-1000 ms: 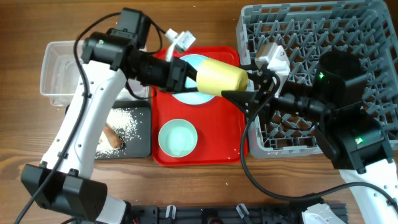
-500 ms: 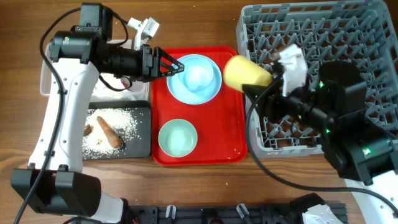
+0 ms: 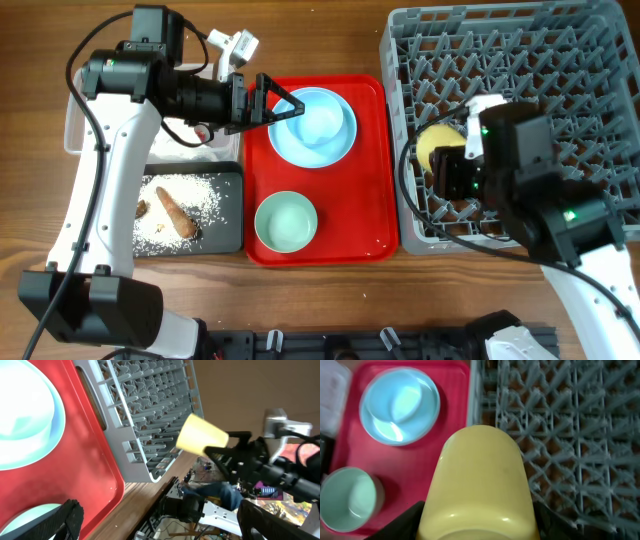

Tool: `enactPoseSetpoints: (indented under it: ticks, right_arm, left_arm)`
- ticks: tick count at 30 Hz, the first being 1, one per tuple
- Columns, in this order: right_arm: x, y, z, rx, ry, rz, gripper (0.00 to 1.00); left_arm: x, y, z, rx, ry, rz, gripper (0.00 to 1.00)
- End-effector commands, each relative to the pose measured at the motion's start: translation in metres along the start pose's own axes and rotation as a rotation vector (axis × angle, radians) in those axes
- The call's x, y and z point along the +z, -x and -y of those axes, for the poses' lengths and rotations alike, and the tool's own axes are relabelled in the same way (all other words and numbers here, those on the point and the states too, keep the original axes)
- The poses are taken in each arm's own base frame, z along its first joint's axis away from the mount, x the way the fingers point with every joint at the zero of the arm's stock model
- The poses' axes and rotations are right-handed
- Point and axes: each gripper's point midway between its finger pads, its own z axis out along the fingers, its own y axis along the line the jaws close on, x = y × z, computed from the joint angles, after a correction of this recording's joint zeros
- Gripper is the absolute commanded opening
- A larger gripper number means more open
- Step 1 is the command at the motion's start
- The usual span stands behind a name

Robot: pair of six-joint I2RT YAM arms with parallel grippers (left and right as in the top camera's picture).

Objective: Sort waste into correct bins and load items into the dishwasher rack

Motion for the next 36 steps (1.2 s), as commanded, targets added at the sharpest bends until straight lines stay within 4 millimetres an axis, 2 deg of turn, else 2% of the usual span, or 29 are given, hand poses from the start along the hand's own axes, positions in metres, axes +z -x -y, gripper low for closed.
enactPoseSetpoints:
  ticks: [1,5,13,21,28,36]
  right_arm:
    - [-0.001,-0.008,0.008,0.033,-0.046,-0.043,0.42]
    - [-0.003,-0.023,0.011,0.051,-0.061,-0.103,0.42]
    - [0.004,-0.031,0.013,0.064,-0.072,-0.135,0.42]
    - [0.033,-0.029,0.017,0.054,-0.129,-0.194,0.42]
    - [0.064,-0.037,0.018,0.038,-0.170,-0.297,0.43]
    - [0.083,-0.038,0.020,0.029,-0.195,-0.335,0.43]
  left_arm:
    - [0.003,-0.001,0.001,0.013,-0.004,-0.008,1.00]
    - [0.003,-0.001,0.001,0.013,-0.004,-0.008,1.00]
    - [0.003,-0.001,0.001,0.013,-0.004,-0.008,1.00]
    - [0.003,-0.001,0.001,0.013,-0.004,-0.008,1.00]
    - [0.003,-0.001,0.001,0.013,-0.004,-0.008,1.00]
    - [0.003,-0.001,0.001,0.013,-0.004,-0.008,1.00]
